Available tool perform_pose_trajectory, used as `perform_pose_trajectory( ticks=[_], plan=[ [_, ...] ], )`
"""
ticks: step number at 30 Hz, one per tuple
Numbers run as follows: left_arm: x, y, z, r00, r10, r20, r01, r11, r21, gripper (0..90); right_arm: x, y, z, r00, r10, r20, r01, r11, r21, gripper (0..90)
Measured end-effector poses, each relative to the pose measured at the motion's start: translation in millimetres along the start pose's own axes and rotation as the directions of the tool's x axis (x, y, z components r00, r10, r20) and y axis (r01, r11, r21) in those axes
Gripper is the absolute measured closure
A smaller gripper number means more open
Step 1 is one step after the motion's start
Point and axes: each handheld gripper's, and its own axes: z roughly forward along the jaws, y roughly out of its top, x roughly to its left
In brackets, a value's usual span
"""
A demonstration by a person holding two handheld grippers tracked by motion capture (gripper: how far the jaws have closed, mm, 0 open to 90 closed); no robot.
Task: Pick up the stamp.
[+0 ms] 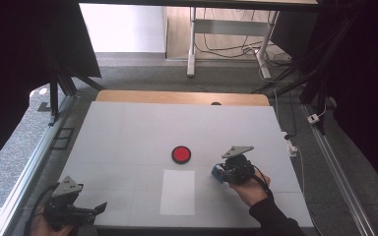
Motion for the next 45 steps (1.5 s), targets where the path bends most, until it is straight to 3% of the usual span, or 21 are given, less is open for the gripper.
perform_pose_trajectory(
  ticks=[11,17,27,35,38,45],
  plan=[
    [1.2,0.1,0.3,0.9998,-0.005,0.018,0.005,1.0,0.005,0.0,-3.2,3.8,-15.7,0.9997,-0.008,-0.024,0.006,0.998,-0.069,71.3],
    [4.3,0.6,1.4,0.9984,-0.016,0.055,0.015,0.9998,0.016,0.0,-1.4,9.3,-26.8,0.998,-0.017,-0.06,0.009,0.992,-0.125,71.4],
    [5.2,0.9,2.1,0.9974,-0.019,0.069,0.018,0.9996,0.02,0.0,7.6,21.9,-35.8,0.9912,-0.067,-0.114,0.045,0.982,-0.182,71.3],
    [5.8,0.7,1.8,0.9966,-0.014,0.081,0.013,0.9998,0.018,0.0,17.1,36.7,-38.4,0.9788,-0.121,-0.165,0.084,0.973,-0.216,71.3],
    [5.6,0.8,1.9,0.9966,-0.011,0.082,0.01,0.9998,0.02,0.0,23.5,45.9,-37.3,0.9669,-0.154,-0.204,0.107,0.969,-0.224,71.3],
    [6.4,0.4,1.4,0.996,-0.014,0.089,0.013,0.9998,0.014,0.0,30.2,56.9,-34.1,0.9565,-0.188,-0.223,0.133,0.961,-0.242,71.3]
  ],
)
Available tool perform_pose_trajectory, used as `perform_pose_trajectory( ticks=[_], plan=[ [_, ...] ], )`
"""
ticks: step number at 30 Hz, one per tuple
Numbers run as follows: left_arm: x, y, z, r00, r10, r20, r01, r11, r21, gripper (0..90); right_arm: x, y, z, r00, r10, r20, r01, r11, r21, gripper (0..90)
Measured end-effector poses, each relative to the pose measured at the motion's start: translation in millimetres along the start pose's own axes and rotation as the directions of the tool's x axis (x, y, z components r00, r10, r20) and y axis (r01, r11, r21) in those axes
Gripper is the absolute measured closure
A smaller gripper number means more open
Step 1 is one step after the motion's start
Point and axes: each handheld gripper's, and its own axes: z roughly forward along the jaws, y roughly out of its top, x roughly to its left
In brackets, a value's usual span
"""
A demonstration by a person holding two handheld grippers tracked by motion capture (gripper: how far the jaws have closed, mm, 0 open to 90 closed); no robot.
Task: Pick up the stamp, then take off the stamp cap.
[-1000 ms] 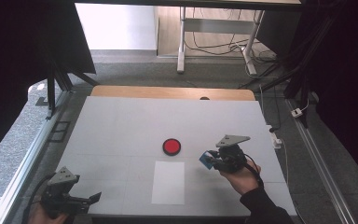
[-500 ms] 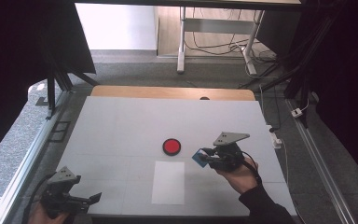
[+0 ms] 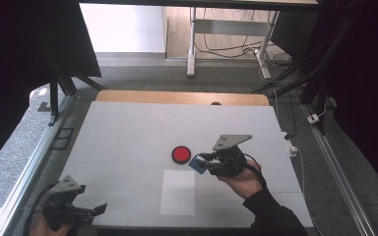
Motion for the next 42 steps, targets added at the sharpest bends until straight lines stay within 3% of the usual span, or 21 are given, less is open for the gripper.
perform_pose_trajectory(
  ticks=[13,28,36,38,42],
  plan=[
    [-0.3,0.3,0.4,1.0,0.003,-0.001,-0.003,1.0,0.004,0.0,12.2,19.5,13.2,0.9948,-0.057,-0.085,0.053,0.998,-0.04,71.3],
    [-3.4,0.1,-0.7,0.9997,0.024,-0.007,-0.024,0.9997,-0.004,0.0,15.9,22.4,14.4,0.9926,-0.07,-0.099,0.066,0.997,-0.043,71.3],
    [-5.2,7.1,-2.2,0.9972,0.046,0.059,-0.044,0.9985,-0.033,0.0,18.6,23.3,11.3,0.9884,-0.098,-0.117,0.092,0.994,-0.051,71.3],
    [-6.6,9.6,-0.4,0.9953,0.061,0.075,-0.058,0.9976,-0.038,0.0,23.2,24.1,11.2,0.9863,-0.132,-0.099,0.128,0.991,-0.039,71.4],
    [-8.9,15.6,6.2,0.9883,0.103,0.113,-0.096,0.9936,-0.058,0.0,24.1,24.9,10.5,0.9861,-0.126,-0.108,0.122,0.991,-0.047,71.4]
  ],
)
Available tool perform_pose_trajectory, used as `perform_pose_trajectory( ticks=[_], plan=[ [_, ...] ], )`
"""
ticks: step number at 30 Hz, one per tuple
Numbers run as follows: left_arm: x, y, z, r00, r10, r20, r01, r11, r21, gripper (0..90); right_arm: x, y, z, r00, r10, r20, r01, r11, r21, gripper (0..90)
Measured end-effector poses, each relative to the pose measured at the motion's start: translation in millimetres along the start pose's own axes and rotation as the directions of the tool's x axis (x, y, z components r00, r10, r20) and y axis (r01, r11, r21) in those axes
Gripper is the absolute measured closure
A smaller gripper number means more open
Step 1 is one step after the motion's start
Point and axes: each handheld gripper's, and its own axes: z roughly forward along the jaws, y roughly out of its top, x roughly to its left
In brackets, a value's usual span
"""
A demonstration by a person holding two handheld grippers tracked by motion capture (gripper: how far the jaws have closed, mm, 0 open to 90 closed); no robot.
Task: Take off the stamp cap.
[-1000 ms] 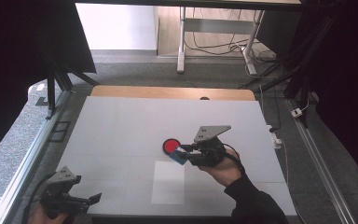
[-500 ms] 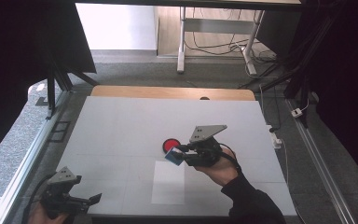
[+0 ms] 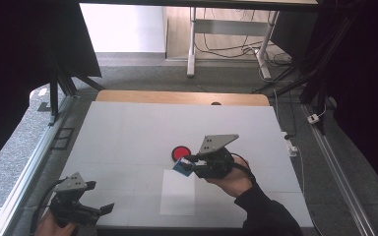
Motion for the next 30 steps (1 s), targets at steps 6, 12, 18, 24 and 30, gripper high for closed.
perform_pose_trajectory(
  ticks=[6,12,18,24,30],
  plan=[
    [0.4,8.1,12.5,0.9959,0.036,0.083,-0.032,0.9985,-0.043,0.0,-2.3,0.1,-2.9,0.9999,0.012,-0.007,-0.012,1.0,-0.009,71.4],
    [-0.7,20.2,24.2,0.9892,0.072,0.128,-0.063,0.9954,-0.073,0.0,-3.4,1.2,-6.3,0.9996,0.026,-0.014,-0.027,0.999,-0.024,71.3],
    [1.8,32.6,32.1,0.9836,0.067,0.167,-0.054,0.9952,-0.082,0.0,-2.3,2.4,-7.2,0.9998,0.012,-0.017,-0.013,1.0,-0.015,71.3],
    [-1.1,46.7,43.5,0.9759,0.104,0.192,-0.089,0.9921,-0.089,0.2,-2.1,3.9,-11.6,0.9999,0.001,-0.013,-0.001,1.0,-0.024,71.3],
    [-7.4,61.3,55.0,0.9668,0.184,0.177,-0.169,0.981,-0.095,0.0,-0.6,4.6,-12.1,0.9997,-0.005,-0.024,0.005,1.0,-0.028,71.3]
  ],
)
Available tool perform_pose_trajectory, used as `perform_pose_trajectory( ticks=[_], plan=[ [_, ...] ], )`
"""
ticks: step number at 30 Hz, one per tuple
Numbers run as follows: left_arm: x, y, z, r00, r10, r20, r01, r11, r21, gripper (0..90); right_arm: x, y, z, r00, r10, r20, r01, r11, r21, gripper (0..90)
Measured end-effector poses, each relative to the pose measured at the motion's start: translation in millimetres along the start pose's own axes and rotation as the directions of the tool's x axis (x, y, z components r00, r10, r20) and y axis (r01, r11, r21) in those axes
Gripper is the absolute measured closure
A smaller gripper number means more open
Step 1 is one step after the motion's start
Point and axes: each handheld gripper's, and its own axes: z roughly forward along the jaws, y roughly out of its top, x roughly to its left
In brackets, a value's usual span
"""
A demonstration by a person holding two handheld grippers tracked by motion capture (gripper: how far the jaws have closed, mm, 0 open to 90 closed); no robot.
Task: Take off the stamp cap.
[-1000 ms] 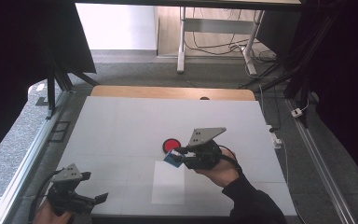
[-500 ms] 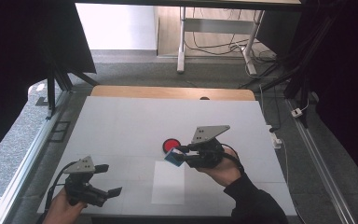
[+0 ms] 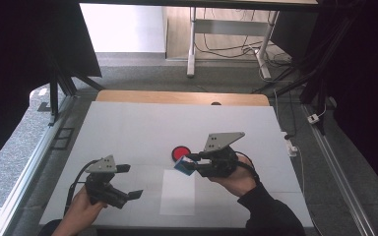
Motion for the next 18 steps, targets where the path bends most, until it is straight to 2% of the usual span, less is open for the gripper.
perform_pose_trajectory(
  ticks=[4,7,10,15,18],
  plan=[
    [1.8,6.9,10.4,0.9995,0.0,0.032,0.0,1.0,0.001,0.0,-0.1,-0.6,0.3,0.9999,-0.007,-0.01,0.007,1.0,0.004,71.2],
    [2.1,12.7,17.1,0.9989,0.021,0.041,-0.021,0.9998,0.006,0.0,0.0,-0.7,0.6,0.9999,-0.009,-0.011,0.009,1.0,0.008,71.3],
    [1.7,20.7,22.1,0.9972,0.031,0.068,-0.031,0.9995,0.003,0.0,0.5,-0.3,1.2,0.9999,-0.009,-0.012,0.009,1.0,0.009,71.3],
    [-2.1,40.7,34.2,0.9921,0.082,0.095,-0.083,0.9965,0.008,0.0,1.1,0.9,-0.5,0.9997,-0.01,-0.023,0.01,1.0,-0.003,71.3],
    [-3.2,46.9,40.0,0.9898,0.091,0.11,-0.092,0.9957,0.01,0.0,1.0,1.4,-1.6,0.9995,-0.012,-0.028,0.012,1.0,-0.008,71.3]
  ],
)
